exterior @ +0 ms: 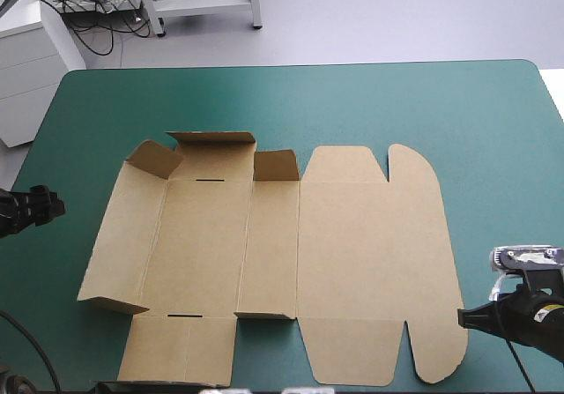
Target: Fold the box
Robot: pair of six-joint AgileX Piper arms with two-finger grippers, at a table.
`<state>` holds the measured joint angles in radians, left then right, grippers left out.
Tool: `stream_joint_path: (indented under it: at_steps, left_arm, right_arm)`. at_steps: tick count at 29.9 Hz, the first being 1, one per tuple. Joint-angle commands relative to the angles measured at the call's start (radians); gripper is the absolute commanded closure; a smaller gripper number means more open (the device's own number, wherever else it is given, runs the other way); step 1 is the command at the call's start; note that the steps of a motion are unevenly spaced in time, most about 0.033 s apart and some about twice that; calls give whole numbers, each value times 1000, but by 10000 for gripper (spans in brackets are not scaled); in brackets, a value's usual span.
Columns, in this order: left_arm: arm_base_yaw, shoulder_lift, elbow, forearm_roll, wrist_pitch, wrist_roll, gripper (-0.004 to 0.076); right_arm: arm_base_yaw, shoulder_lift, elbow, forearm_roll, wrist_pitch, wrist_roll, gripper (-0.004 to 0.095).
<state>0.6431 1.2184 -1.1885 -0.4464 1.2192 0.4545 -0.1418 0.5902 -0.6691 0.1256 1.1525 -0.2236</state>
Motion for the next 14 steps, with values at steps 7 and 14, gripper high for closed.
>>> stream_joint_path:
  at_steps: [7,14]
  left_arm:
    - [-9,-10,126,-84,-25,29,139]
    - [-21,-5,281,-165,-51,202,183]
  right_arm:
    - [-7,2,-25,16,-42,-13,928]
    - [-7,2,-25,49,-43,-36,928]
